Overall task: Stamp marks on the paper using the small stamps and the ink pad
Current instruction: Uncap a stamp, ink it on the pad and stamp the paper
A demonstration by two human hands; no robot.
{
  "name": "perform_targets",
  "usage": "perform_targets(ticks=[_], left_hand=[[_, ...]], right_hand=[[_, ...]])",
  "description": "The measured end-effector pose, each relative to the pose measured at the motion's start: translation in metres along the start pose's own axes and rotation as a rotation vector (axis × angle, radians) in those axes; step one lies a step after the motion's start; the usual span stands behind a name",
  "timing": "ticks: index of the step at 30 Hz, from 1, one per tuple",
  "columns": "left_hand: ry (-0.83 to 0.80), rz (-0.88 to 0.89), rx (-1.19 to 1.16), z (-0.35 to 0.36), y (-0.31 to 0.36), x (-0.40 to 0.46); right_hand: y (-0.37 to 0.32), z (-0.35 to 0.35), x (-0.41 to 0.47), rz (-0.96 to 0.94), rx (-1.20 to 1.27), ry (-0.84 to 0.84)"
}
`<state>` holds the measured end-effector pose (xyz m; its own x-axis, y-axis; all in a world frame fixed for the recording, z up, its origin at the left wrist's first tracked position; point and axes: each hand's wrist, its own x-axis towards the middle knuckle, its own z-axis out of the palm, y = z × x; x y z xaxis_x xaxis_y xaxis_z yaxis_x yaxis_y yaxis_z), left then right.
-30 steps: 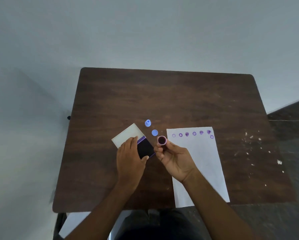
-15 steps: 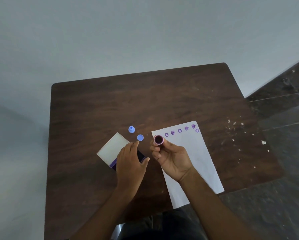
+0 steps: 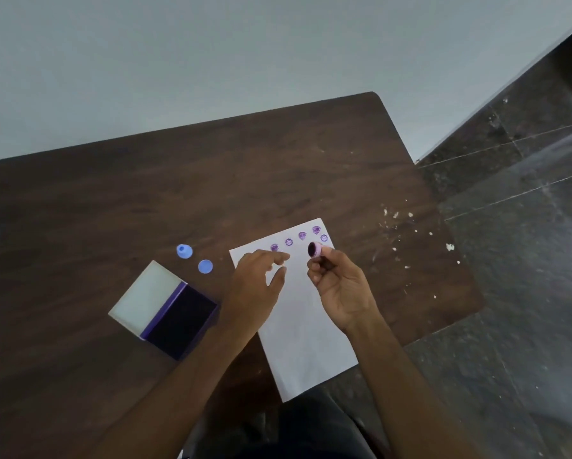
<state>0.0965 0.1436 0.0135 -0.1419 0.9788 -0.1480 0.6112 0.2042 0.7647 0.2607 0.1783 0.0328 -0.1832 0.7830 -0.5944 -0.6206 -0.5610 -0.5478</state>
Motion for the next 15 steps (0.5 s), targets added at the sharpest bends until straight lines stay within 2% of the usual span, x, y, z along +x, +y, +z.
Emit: perform_targets(ticks=[4,9,12,15], left_hand=[[-0.059,-0.029,0.041,0.023,0.002,0.016],[-0.079,-0.035,0.141,0.046,0.004,0.04],[-0.034,-0.022,0.138,0.058,0.012,0.054],[0.015,-0.002,0.125,0.068,0.013,0.063]], right_hand=[[-0.012,-0.025,0.025,-0.079,-0.266,0.17],[-0.011,-0.043,0.055,-0.364,-0.998,0.39],[-0.005,-0.044,0.071,-0.566,-1.234,0.355],[0.001,-0.046,0.082,-0.627,-1.3,0.298]])
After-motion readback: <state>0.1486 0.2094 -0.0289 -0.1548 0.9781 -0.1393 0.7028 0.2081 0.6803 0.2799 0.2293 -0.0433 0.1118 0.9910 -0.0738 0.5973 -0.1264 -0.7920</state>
